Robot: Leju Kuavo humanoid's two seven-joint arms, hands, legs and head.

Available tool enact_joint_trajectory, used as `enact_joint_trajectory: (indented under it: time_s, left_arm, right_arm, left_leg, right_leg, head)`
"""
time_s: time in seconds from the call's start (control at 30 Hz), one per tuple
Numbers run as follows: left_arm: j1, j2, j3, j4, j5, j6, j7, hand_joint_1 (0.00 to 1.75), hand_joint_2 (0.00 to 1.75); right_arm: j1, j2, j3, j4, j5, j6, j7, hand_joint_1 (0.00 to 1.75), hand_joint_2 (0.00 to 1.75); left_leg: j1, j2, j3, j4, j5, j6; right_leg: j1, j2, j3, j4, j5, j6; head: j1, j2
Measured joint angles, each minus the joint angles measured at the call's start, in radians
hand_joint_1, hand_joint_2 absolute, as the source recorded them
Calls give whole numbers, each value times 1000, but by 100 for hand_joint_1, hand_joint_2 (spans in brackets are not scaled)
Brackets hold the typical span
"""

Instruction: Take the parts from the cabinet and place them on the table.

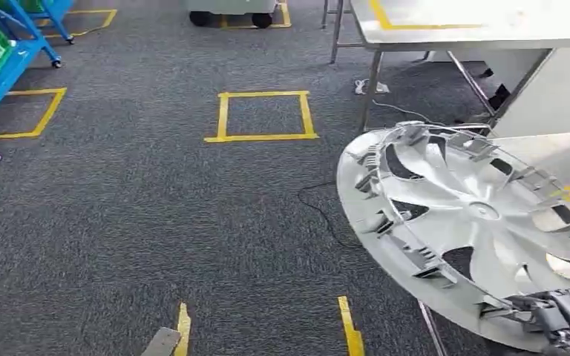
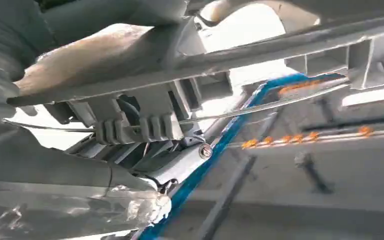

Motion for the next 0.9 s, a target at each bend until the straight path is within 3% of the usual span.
enact_joint_trajectory:
  time_s: [0.03,0.07,0.1,0.13,0.17,0.23,0.27,0.3,0.33,0.43,0.47,0.5,0.53,0.6,0.63,0.67,0.7,0.73,0.77,0.8,0.83,0.9]
  left_arm:
    - [4,0,0,0,0,1,0,0,0]
    - [10,0,0,0,1,2,1,0,0]
    - [16,0,0,0,1,3,2,0,0]
    - [22,1,0,0,2,3,3,0,0]
    - [24,2,0,0,2,4,3,0,0]
    - [24,3,1,0,2,6,3,0,0]
    - [24,5,1,0,3,6,3,0,0]
    - [25,5,2,0,4,7,4,0,0]
    - [24,5,2,0,5,7,4,0,0]
    - [25,4,3,0,11,10,5,0,0]
    - [23,1,3,0,12,10,5,0,0]
    - [23,0,3,0,13,12,5,0,0]
    - [26,-1,3,0,13,13,5,0,0]
    - [35,0,5,0,16,13,5,0,0]
    - [37,1,8,0,19,14,5,0,0]
    - [38,1,10,0,20,14,5,0,0]
    - [37,1,11,0,21,14,5,0,0]
    - [36,0,12,0,21,14,4,0,0]
    - [36,0,15,0,21,14,5,0,0]
    - [36,2,20,0,22,15,5,0,0]
    - [36,1,22,0,22,15,4,0,0]
    - [34,1,26,0,22,16,5,0,0]
  right_arm:
    - [-1,7,-10,-7,0,0,-7,175,175]
    - [0,13,-18,-12,1,0,-12,175,175]
    - [3,21,-34,-23,1,0,-21,175,175]
    - [5,26,-42,-27,1,0,-25,175,175]
    - [7,34,-55,-32,1,0,-29,175,175]
    - [10,45,-77,-42,1,0,-32,175,175]
    - [12,50,-88,-47,1,0,-32,175,175]
    - [10,53,-100,-50,1,0,-31,175,175]
    - [11,54,-112,-53,1,0,-29,175,175]
    - [22,68,-151,-64,0,0,-22,175,175]
    - [28,70,-166,-68,0,0,-22,175,175]
    - [30,71,-178,-73,0,0,-22,175,175]
    - [24,75,-193,-74,-1,0,-22,175,175]
    - [27,80,-215,-74,-6,0,-23,175,175]
    - [28,85,-231,-73,-13,0,-25,175,175]
    - [28,89,-246,-73,-20,0,-32,175,175]
    - [29,96,-259,-73,-28,1,-40,175,175]
    - [30,103,-274,-73,-41,1,-53,175,175]
    - [30,111,-290,-73,-53,1,-66,175,175]
    - [27,118,-306,-72,-63,1,-77,175,175]
    - [27,124,-317,-72,-66,1,-83,175,175]
    - [28,137,-335,-72,-76,1,-95,175,175]
  left_leg:
    - [0,-19,-40,82,-42,0]
    - [-1,-25,-84,167,-76,1]
    - [-1,-26,-121,233,-94,2]
    - [-1,-27,-136,247,-80,4]
    - [-2,-28,-129,216,-43,7]
    - [-2,-48,-67,61,64,16]
    - [-1,-92,-34,-19,104,20]
    - [5,-134,-22,-54,91,25]
    - [1,-124,-16,-63,84,20]
    - [-3,-94,-12,-73,87,34]
    - [2,-79,-8,-83,92,40]
    - [2,-67,-6,-85,91,44]
    - [0,-50,-6,-85,90,48]
    - [-2,-16,-3,-85,84,49]
    - [-2,-2,-2,-85,82,48]
    - [-2,11,1,-85,80,47]
    - [-2,22,4,-85,76,44]
    - [-1,32,11,-85,72,40]
    - [-1,41,19,-85,66,37]
    - [-8,47,23,-85,61,28]
    - [-10,52,26,-84,56,22]
    - [-7,63,33,-85,58,13]
  right_leg:
    - [1,15,0,0,-1,-3]
    - [2,29,1,0,-2,-5]
    - [5,45,1,1,-2,-6]
    - [6,63,3,1,-2,-6]
    - [6,78,5,1,-2,-6]
    - [6,107,11,3,-4,-4]
    - [3,117,10,3,-5,-2]
    - [9,129,4,12,-9,6]
    - [1,142,-4,12,-7,11]
    - [-6,174,-22,3,-1,34]
    - [-6,150,-20,12,-9,35]
    - [0,84,-36,44,-33,38]
    - [-1,41,-72,116,-78,44]
    - [-6,19,-153,274,-148,53]
    - [-8,18,-172,311,-152,57]
    - [-11,15,-168,301,-135,60]
    - [-13,10,-138,246,-96,62]
    - [-16,0,-86,154,-49,62]
    - [-16,-25,-28,52,-10,61]
    - [-9,-59,-5,13,-20,56]
    - [-9,-46,5,8,-15,45]
    - [-4,-30,-1,14,-17,34]
  head:
    - [-2,0]
    - [-4,0]
    - [-3,0]
    - [-3,0]
    - [-3,0]
    - [-3,0]
    - [-3,0]
    - [-2,0]
    - [-3,0]
    - [-2,0]
    - [-2,0]
    - [3,0]
    - [6,0]
    - [5,0]
    - [6,0]
    - [6,0]
    - [5,0]
    - [6,0]
    - [5,0]
    - [7,0]
    - [3,0]
    - [3,0]
